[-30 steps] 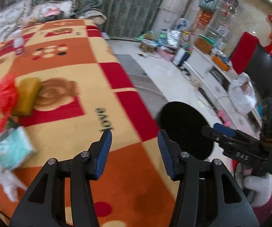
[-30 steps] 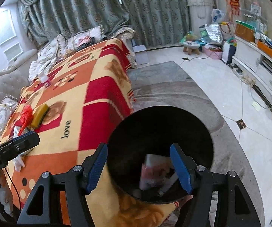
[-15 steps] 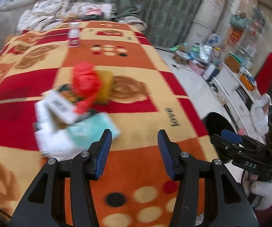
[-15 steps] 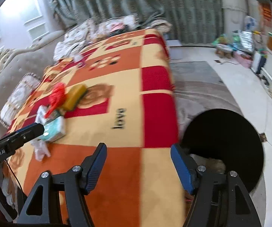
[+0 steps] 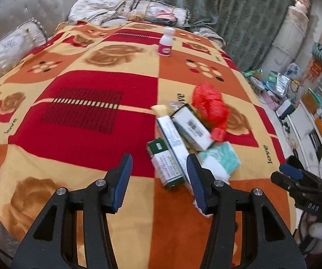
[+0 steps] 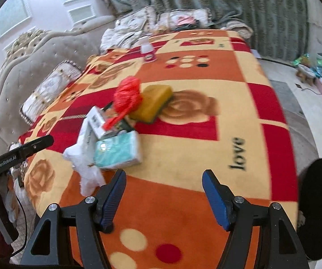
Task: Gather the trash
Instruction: 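Grasp the long white medicine box with the left tool, then grasp the crumpled white tissue with the right tool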
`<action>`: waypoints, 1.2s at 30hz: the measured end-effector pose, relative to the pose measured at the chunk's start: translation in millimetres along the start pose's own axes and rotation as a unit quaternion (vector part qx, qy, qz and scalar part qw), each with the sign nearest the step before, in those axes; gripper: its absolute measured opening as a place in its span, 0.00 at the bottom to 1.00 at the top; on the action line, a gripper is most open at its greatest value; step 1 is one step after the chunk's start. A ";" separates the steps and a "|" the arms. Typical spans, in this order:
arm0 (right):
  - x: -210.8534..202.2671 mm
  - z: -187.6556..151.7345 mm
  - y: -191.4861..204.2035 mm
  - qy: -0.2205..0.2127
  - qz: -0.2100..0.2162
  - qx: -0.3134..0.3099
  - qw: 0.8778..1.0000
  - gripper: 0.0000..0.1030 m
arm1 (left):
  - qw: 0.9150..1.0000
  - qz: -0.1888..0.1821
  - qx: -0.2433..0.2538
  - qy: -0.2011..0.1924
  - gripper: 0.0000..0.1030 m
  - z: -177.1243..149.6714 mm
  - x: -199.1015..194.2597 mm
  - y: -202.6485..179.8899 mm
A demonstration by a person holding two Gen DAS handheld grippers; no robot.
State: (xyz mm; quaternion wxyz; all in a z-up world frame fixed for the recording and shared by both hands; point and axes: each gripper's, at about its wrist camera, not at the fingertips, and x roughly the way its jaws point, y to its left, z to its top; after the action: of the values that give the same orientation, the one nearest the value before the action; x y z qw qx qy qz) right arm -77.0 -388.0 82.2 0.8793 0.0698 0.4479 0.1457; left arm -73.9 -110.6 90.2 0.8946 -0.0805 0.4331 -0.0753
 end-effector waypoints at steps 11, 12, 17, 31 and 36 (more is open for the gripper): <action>16.6 3.7 27.6 0.022 0.023 -0.026 0.999 0.66 | 0.999 -0.022 -0.025 0.042 0.47 23.8 55.2 -7.3; 17.2 2.9 29.9 0.023 0.025 -0.031 0.999 0.66 | 0.998 -0.022 -0.024 0.047 0.47 25.5 59.8 -7.7; 17.8 0.6 38.2 0.024 0.037 -0.039 0.998 0.66 | 0.997 -0.023 -0.028 0.070 0.33 30.6 83.3 -9.7; 47.6 2.5 92.6 0.035 0.090 -0.100 0.990 0.66 | 0.998 -0.044 -0.028 0.036 0.19 40.5 39.0 20.1; 74.6 1.1 121.7 0.043 0.088 -0.142 0.985 0.47 | 0.998 -0.041 -0.031 0.024 0.19 38.1 17.7 38.1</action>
State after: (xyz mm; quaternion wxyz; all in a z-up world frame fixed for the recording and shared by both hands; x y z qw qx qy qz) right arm -58.2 -248.9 56.4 0.8438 -0.0228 0.4527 0.2874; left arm -30.5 -74.0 92.0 0.8770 -0.1240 0.4533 -0.1003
